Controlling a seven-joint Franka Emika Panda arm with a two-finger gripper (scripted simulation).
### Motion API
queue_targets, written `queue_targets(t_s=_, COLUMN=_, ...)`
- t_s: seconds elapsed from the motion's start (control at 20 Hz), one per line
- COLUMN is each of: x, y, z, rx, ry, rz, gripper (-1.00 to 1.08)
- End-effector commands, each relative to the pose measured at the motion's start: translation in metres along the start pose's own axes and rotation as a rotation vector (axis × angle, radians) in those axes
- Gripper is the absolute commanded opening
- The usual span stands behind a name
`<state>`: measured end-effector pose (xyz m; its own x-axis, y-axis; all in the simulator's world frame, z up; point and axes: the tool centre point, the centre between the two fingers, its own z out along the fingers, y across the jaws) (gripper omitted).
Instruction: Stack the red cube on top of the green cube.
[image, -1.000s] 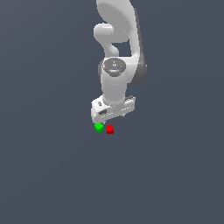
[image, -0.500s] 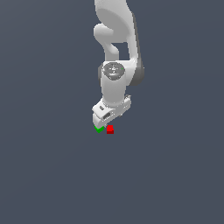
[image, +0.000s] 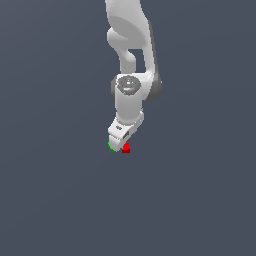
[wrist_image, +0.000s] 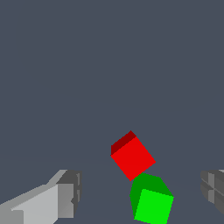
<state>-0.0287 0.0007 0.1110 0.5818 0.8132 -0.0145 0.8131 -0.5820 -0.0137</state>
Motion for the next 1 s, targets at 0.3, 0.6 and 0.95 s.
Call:
queue_targets(t_s=0.3, x=-0.005, y=0.001, z=0.015, rx=-0.007, ry=0.004, rz=-0.239, gripper=1.0)
queue_targets(t_s=0.6, x=-0.008, y=0.002, z=0.025, rx=-0.011, ry=0.006, rz=-0.406, gripper=1.0)
queue_targets(t_s=0.95, x=-0.01, y=0.004, z=0.035, rx=-0.015, ry=0.009, rz=-0.558, gripper=1.0)
